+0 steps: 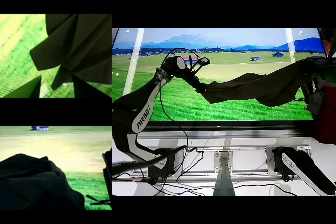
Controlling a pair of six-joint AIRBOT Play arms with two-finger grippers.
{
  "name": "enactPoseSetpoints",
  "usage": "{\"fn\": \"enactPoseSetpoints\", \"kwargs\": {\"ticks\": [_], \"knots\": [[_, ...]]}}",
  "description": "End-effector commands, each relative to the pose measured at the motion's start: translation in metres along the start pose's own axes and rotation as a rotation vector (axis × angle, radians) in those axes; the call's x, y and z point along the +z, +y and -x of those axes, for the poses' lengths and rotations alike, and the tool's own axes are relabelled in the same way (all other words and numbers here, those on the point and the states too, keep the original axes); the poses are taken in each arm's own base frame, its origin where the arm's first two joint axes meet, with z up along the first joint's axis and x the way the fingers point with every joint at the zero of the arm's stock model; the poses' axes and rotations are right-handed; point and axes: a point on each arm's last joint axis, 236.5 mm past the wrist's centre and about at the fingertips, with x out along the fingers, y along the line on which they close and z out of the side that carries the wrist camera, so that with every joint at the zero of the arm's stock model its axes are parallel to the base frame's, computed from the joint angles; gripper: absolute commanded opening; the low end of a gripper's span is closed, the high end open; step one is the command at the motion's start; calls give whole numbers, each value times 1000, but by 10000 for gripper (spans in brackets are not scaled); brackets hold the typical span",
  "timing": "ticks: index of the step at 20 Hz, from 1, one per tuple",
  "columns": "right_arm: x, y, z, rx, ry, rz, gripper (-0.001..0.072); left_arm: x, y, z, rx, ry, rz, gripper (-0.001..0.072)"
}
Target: Fold the clothes and pants, and hang the long-sleeved shirts on hangers.
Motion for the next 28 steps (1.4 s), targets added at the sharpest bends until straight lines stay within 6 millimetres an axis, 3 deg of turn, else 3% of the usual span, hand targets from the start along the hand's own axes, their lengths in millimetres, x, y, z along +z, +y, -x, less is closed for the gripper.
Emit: {"fn": "enactPoseSetpoints", "kwargs": {"ticks": [1,15,17,19,21,23,24,26,28], "knots": [[-1,2,-4,9,12,-5,14,-6,-2,-3,-2,30,-18,409],[-2,6,-6,26,19,-13,14,-11,-8,-12,-26,62,-21,403],[-2,6,-6,26,19,-13,14,-14,-12,-20,-40,81,-26,263],[-2,6,-6,26,19,-13,14,-14,-14,-22,-43,86,-31,19],[1,6,-6,26,7,-13,14,-9,-10,-15,-19,74,-43,17],[11,7,-6,28,-38,-13,14,-4,11,11,93,76,-74,17],[19,7,-6,27,-69,-12,14,1,29,34,190,76,-80,16],[32,6,-4,26,-126,-10,14,17,59,96,380,16,-57,16],[38,6,-4,24,-153,-9,14,39,70,171,505,-150,13,17]]}}
